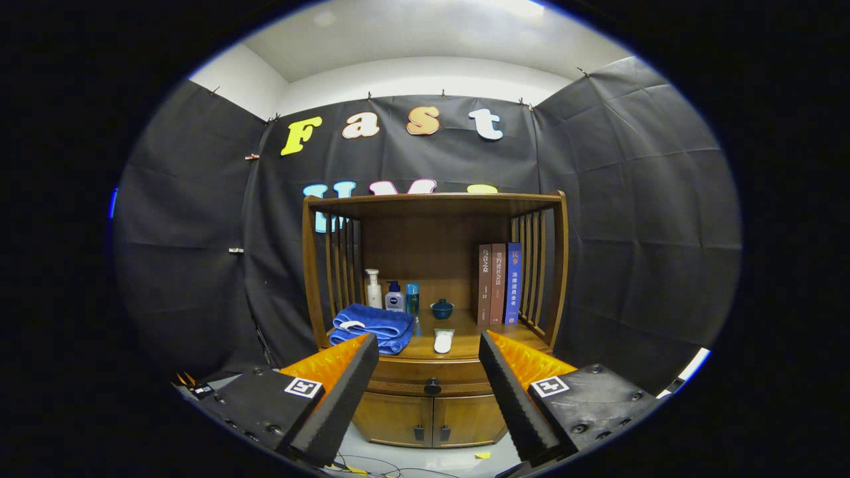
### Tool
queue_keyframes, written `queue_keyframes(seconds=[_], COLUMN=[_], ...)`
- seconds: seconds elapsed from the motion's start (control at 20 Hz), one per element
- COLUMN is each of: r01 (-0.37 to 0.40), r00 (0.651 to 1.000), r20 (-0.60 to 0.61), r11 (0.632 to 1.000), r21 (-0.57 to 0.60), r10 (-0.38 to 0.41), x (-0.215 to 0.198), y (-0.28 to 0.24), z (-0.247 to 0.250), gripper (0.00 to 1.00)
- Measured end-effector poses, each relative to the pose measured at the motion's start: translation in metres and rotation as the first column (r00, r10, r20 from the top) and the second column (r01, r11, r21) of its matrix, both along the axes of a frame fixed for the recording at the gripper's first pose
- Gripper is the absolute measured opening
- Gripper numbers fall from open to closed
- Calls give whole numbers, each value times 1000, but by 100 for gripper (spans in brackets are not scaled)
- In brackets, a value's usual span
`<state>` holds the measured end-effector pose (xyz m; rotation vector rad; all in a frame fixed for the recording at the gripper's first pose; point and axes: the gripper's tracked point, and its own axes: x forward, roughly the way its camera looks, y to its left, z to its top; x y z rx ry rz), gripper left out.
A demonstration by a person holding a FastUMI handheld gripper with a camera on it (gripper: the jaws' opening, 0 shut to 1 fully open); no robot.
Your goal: Pull open the drawer, take out the items inside it, and place them on the countertop above the cabinet.
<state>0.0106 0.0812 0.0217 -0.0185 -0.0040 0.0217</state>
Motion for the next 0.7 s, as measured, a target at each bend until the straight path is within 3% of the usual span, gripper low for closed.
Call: queue_keyframes(seconds=[0.7], r01=[0], r00=[1000], r20=[9], r11=[1000], r21=[3], r10=[0], x=[-2], y=[1], z=[5], gripper=[98])
